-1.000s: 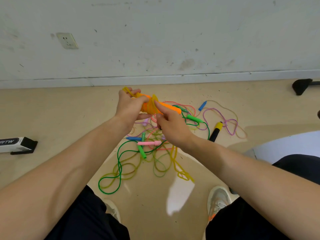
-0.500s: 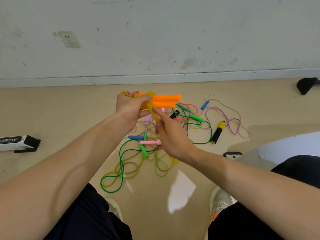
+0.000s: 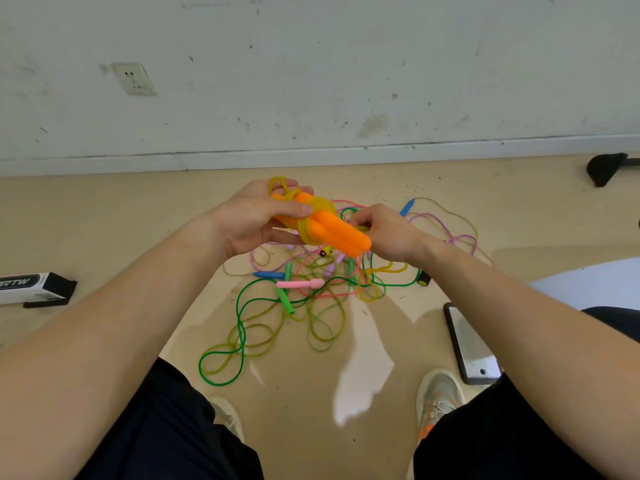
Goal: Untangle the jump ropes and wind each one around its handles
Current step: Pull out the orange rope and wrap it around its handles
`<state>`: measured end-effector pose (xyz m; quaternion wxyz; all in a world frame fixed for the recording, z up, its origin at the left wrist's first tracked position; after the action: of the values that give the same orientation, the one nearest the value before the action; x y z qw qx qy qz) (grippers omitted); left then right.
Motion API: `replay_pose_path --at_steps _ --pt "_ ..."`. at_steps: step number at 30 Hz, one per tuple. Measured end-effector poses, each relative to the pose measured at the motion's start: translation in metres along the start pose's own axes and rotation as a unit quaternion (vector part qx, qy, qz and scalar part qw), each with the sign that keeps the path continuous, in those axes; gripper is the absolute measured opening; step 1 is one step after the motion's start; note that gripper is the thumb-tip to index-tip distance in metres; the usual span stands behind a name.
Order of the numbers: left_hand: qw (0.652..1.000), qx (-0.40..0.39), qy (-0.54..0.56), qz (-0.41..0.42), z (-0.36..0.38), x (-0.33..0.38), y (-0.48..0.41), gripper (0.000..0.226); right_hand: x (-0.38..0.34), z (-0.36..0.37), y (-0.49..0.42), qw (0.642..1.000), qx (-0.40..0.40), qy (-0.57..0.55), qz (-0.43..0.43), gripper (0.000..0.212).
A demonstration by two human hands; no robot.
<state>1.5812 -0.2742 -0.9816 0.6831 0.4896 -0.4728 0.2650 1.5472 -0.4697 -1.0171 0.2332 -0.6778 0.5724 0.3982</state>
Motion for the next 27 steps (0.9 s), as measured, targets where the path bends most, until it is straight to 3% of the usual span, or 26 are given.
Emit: replay_pose_path --at_steps 3,7,9,12,14,16,18,20,23,25,27 --pt "0.996 0.004 -0.086 0.025 -0.002 0.003 0.000 0.064 0.002 -0.005 -0.005 1.000 -0.015 -0.010 -0.008 0.020" --pt "0.983 -0.005 -0.172 0.058 -0.002 0.008 0.002 0.074 0.001 -0.003 -0.010 0.999 -0.001 0.032 0.005 0.028" --pt "0.976 -0.017 -0.207 0.067 0.001 0.007 0.003 0.077 -0.002 -0.006 -0.009 0.991 0.026 0.125 0.026 0.038" --pt "0.972 -0.028 -0.224 0.061 0.002 0.004 0.003 0.078 -0.009 -0.015 -0.001 0.942 0.070 0.314 0.090 0.058" --pt "0.970 -0.021 -0.232 0.068 0.000 0.004 0.003 0.078 -0.012 -0.019 0.000 0.930 0.066 0.346 0.107 0.065" --pt "0.961 -0.008 -0.265 0.080 -0.001 0.005 0.002 0.081 -0.013 -0.016 -0.001 0.966 0.028 0.233 0.112 0.064" --pt "0.947 0.016 -0.307 0.093 -0.002 0.003 0.000 0.084 -0.017 -0.010 -0.001 0.992 -0.001 0.045 0.117 0.052" --pt "0.927 0.059 -0.348 0.128 -0.004 0.004 -0.003 0.085 -0.027 -0.002 0.004 0.984 -0.007 -0.119 0.133 0.037" --pt "0.892 0.154 -0.375 0.198 -0.007 0.011 -0.009 0.087 -0.044 0.017 0.016 0.955 -0.003 -0.263 0.135 0.024" --pt "0.888 0.207 -0.343 0.225 -0.008 0.013 -0.009 0.087 -0.053 0.032 0.024 0.955 0.000 -0.277 0.103 0.020" --pt "0.921 0.224 -0.227 0.222 -0.007 0.005 -0.009 0.085 -0.056 0.040 0.025 0.990 0.056 -0.124 0.024 0.017"
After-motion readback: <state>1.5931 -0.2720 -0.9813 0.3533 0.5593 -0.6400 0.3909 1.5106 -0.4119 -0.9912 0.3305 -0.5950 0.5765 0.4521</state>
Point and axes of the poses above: each hand's wrist, its own y-axis away from the middle knuckle, its own z-axis out of the palm, x = y × z, the point moved 4 cm from there along -y, towards the middle knuckle, and after that the axes turned 1 degree about -z, right-handed, at the moved point
